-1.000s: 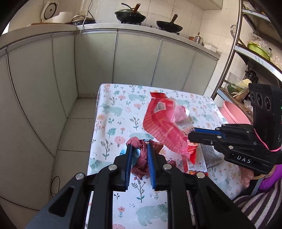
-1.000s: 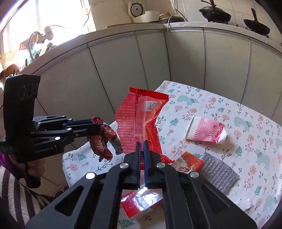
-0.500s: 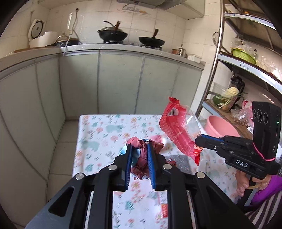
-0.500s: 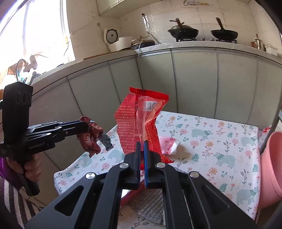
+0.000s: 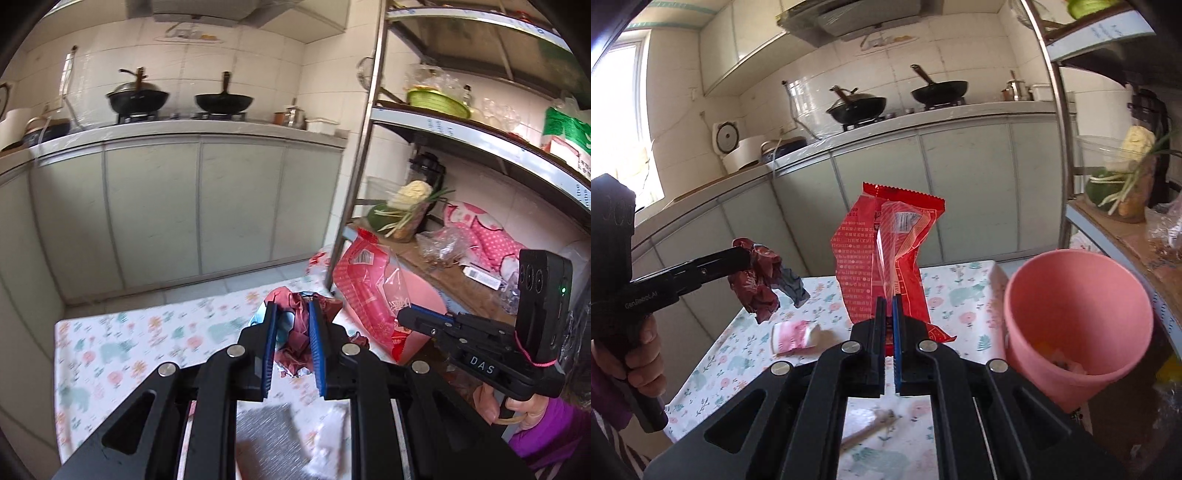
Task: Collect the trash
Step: 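Carry the maroon wrapper with the left tool over the bucket while the right carries the red packet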
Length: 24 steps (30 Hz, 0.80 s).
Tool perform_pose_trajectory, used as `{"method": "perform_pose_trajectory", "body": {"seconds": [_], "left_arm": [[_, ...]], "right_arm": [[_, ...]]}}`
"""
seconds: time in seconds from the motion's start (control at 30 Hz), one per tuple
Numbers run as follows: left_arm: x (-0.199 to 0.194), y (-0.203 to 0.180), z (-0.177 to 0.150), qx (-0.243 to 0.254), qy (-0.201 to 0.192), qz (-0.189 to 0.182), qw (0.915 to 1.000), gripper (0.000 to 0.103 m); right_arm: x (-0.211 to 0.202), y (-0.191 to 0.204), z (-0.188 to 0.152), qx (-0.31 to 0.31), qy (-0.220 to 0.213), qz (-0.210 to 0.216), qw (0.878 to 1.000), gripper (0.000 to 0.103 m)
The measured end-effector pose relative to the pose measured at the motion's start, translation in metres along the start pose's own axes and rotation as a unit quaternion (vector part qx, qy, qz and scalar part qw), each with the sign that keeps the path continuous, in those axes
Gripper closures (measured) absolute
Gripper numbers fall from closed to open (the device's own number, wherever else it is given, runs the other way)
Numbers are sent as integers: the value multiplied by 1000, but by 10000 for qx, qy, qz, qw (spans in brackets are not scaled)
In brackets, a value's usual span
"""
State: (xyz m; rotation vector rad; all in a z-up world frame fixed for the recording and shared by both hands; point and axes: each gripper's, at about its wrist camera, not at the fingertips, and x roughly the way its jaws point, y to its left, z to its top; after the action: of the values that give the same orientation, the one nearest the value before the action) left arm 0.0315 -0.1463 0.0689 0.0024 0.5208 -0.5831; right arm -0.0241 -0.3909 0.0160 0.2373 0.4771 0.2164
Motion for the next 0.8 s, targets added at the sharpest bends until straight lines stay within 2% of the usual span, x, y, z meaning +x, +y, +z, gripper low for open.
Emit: {"method": "perform_pose_trajectory", "body": {"seconds": [0.23,0.43,0.8], "left_arm": [[55,-50,23,313,73,-463,9984,87],[103,-91,33,501,204,-792,9954,87],[186,-121,34,560,642,-898,9923,87]], "right_arm": [[-9,-57,-2,414,-177,-587,9973,100],[-3,-91,-6,594,-120,-913,9940,100],[20,-134,-17,971,93,-1267,9871,100]]}}
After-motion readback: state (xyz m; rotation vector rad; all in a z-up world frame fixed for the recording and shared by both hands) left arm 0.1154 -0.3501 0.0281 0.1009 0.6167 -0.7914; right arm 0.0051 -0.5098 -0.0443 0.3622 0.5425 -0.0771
